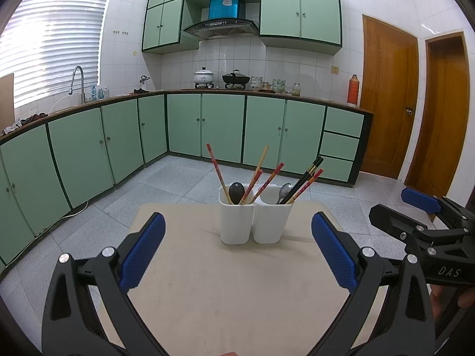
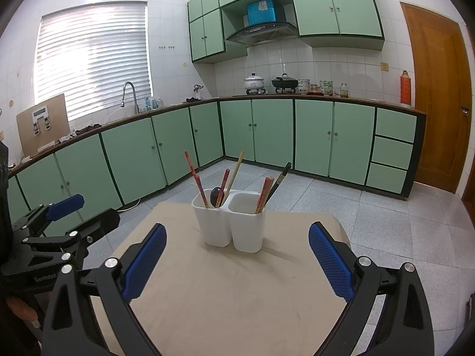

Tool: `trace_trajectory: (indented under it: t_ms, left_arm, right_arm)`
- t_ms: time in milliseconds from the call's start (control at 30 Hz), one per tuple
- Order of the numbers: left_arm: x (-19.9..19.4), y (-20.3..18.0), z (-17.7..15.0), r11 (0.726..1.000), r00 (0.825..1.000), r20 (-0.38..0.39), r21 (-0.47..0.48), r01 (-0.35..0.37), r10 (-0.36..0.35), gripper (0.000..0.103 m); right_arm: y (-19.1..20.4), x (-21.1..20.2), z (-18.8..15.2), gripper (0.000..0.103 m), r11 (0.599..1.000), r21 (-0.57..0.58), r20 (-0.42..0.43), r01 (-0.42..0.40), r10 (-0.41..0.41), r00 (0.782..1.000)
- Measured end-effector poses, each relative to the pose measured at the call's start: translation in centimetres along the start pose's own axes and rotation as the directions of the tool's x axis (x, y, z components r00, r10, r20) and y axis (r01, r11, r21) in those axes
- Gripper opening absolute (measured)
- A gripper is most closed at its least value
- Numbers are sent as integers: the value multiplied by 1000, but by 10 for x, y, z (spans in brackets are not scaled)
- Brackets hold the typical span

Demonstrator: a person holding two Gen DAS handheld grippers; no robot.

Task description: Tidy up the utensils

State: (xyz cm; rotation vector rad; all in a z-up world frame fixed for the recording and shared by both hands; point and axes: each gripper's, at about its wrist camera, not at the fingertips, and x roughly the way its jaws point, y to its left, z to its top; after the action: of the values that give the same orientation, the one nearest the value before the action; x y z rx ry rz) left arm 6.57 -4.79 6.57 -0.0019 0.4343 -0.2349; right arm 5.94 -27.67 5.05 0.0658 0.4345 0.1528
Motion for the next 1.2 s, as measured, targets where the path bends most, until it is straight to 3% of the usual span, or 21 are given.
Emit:
trace_trajectory:
  t_ms: [1200]
  left_arm:
    - [2, 2, -3, 1000, 1000, -9, -3, 6, -6, 96]
  right_arm:
    - [2, 3, 0, 94, 1000, -6, -10, 5, -5, 1000]
